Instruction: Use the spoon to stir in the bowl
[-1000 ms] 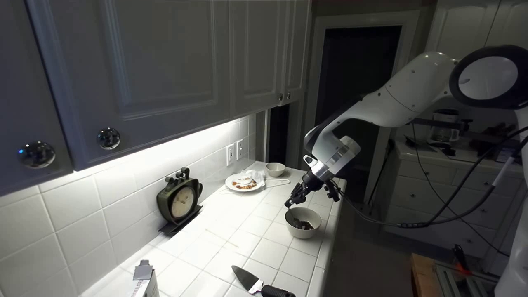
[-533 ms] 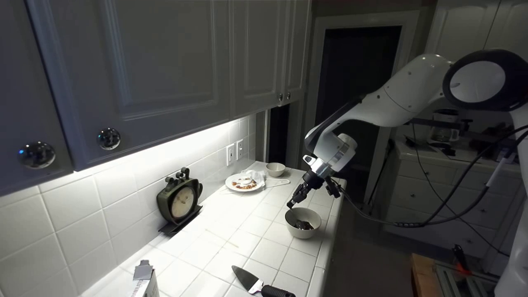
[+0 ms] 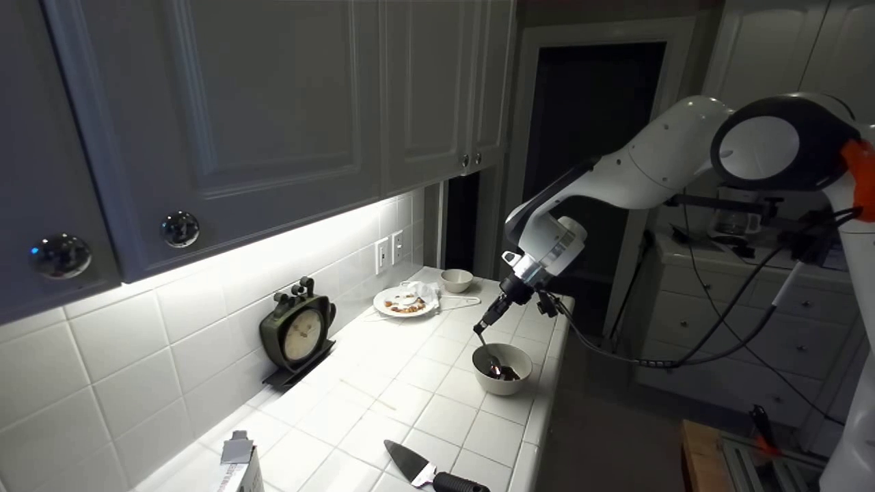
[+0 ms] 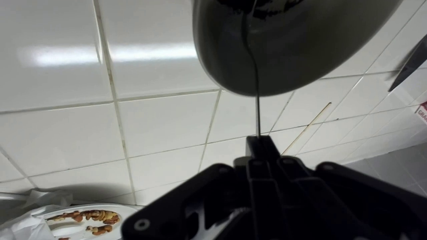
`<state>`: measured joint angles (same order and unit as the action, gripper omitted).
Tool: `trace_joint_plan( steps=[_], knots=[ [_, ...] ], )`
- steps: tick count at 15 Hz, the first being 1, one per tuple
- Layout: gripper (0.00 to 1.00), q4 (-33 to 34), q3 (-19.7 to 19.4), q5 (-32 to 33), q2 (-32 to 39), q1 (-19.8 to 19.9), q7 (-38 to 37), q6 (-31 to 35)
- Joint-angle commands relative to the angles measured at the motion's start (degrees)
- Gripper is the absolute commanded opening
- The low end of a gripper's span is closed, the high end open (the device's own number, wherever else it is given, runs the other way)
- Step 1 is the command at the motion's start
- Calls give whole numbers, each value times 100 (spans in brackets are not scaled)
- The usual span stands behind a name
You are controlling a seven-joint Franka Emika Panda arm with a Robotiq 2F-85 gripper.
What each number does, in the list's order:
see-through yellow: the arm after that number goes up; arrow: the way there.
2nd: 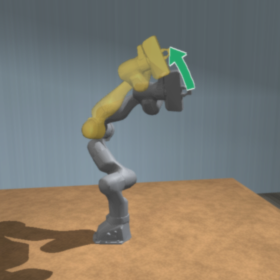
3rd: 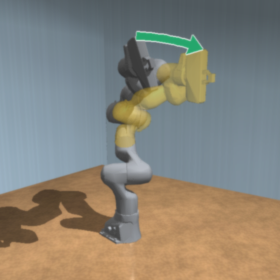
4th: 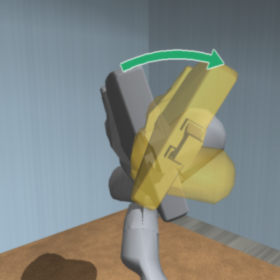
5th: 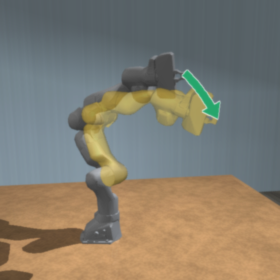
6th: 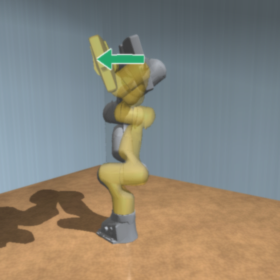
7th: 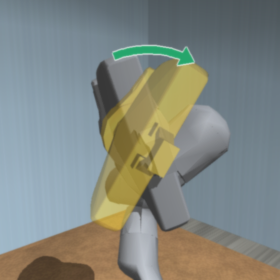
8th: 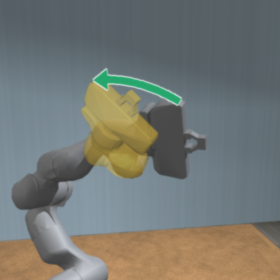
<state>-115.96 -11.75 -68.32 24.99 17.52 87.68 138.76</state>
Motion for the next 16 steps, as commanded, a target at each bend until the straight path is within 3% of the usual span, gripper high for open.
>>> trace_joint_plan(
  steps=[1, 7, 12, 13, 14, 16],
  knots=[
    [1, 401, 4, 263, 314, 164, -413, -465],
    [1, 726, -7, 460, 616, 295, -766, -1062],
    [1, 931, 1, 586, 761, 321, -984, -1164],
    [28, 940, 5, 614, 766, 312, -1016, -1127],
    [29, 948, 9, 633, 762, 303, -1042, -1089],
    [43, 928, 20, 655, 742, 286, -1032, -1023]
  ],
)
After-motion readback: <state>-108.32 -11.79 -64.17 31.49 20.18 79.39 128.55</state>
